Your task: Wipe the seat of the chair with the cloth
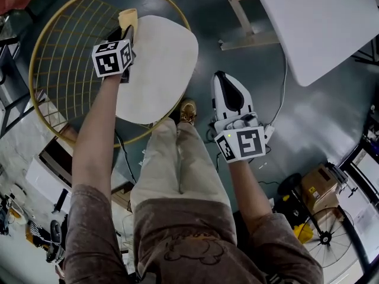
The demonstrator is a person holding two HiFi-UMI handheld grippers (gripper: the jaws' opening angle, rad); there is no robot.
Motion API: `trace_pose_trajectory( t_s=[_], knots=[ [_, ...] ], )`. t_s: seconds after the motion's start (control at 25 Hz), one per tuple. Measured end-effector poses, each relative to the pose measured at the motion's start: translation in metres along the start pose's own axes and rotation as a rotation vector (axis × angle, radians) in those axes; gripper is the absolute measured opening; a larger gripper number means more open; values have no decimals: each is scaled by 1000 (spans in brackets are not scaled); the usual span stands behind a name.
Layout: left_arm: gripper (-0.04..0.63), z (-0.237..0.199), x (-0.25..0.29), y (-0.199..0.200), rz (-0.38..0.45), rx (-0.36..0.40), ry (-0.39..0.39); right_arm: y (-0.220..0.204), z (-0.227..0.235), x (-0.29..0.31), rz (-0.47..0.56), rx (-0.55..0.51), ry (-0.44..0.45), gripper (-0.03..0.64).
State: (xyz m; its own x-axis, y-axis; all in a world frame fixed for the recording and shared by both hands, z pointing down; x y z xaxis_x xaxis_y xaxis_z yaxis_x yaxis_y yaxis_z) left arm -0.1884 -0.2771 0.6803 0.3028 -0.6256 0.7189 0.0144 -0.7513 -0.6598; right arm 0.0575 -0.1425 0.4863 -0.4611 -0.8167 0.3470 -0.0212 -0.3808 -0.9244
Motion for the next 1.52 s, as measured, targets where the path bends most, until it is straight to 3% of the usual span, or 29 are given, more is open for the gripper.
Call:
trace_pose_trajectory(
  t_s=[0.16,0.88,1.16,1.52],
  knots=[
    [83,22,10,-5,-36,-20,-81,-3,2,-1,-5,4,1,34],
    [80,128,16,-39,-116,56,-266,-18,17,-15,-24,18,-26,34],
    [80,179,12,-59,-140,115,-362,-24,24,-22,-34,22,-45,34],
    [80,240,-3,-101,-184,104,-468,-37,32,-51,-42,27,-70,34]
  ],
)
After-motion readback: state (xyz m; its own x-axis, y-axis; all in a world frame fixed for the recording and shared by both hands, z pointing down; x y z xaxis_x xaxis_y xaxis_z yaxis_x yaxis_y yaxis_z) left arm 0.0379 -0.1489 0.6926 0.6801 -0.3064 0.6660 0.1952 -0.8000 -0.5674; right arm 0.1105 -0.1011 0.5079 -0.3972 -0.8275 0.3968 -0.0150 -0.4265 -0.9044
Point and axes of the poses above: the fingertips, and each gripper's own axes: x forward along the fingers, z to its right, y out of its top, the point moved 1 cm from there along -x, backward along the fingers, and after that the axes turned 3 degrees about -x, right-handed, at the moved point
